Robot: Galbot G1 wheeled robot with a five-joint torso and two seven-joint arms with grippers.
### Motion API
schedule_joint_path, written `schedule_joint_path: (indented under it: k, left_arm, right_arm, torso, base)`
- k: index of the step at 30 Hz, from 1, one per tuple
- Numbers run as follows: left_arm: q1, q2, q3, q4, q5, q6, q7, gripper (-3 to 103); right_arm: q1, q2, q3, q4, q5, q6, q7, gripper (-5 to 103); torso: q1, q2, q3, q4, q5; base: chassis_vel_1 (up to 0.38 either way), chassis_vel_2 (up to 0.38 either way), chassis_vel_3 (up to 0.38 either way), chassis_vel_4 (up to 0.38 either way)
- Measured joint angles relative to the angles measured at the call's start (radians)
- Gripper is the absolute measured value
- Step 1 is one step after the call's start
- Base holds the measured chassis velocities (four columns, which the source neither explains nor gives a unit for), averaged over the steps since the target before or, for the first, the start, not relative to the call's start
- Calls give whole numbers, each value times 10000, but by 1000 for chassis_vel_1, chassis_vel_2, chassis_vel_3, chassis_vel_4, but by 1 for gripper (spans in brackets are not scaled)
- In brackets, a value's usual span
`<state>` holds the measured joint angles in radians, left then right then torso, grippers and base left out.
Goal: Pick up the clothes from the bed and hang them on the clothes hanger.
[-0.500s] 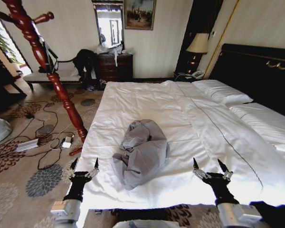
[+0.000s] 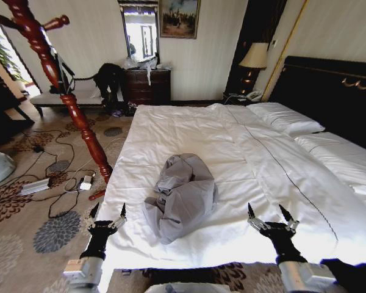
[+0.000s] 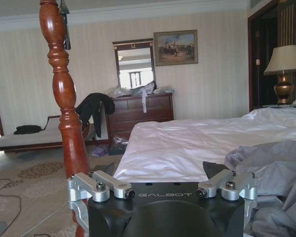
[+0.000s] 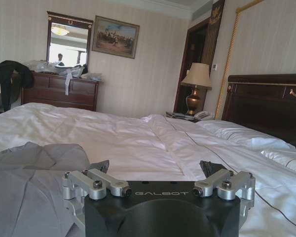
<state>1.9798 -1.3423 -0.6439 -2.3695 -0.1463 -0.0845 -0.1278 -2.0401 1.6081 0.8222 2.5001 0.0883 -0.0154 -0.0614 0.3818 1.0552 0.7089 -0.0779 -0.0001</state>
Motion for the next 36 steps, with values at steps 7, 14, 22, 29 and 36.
schedule_joint_path:
  k: [7,14,22,29,36]
  left_arm:
    - [158,74,-669,120,-508,-73,49,100]
    - [256,-26,-1111,194,-781,-94,156,100]
    - [359,-249,-720,156,-408,-171,99,100]
    - [380,-363,-532,248,-69,-175,49,100]
    - [279,-324,-372,427,65,-148,4,100]
  right_arm:
    - [358,-1170,210,-113,893,-477,202,100]
    - [1244,-2729,789,-987,3720,-1568,806,100]
    - [3962,-5590,-68,-1814,6325,-3392,1844,100]
    - [5958,-6882,-1940,-2618,6402,-3866,1992,100]
    - [8263,-7340,-3948,-3242,7844,-4511,2643,100]
  torso:
    - [0,0,0,0,-2]
    - [1,-1,0,1,6]
    - [1,-1,1,4,7]
    - [1,-1,1,-3,3]
    - [1,-1,1,-3,-1]
  base:
    - [0,0,0,0]
    - [0,0,0,0]
    - [0,0,0,0]
    - [0,0,0,0]
    - [0,0,0,0]
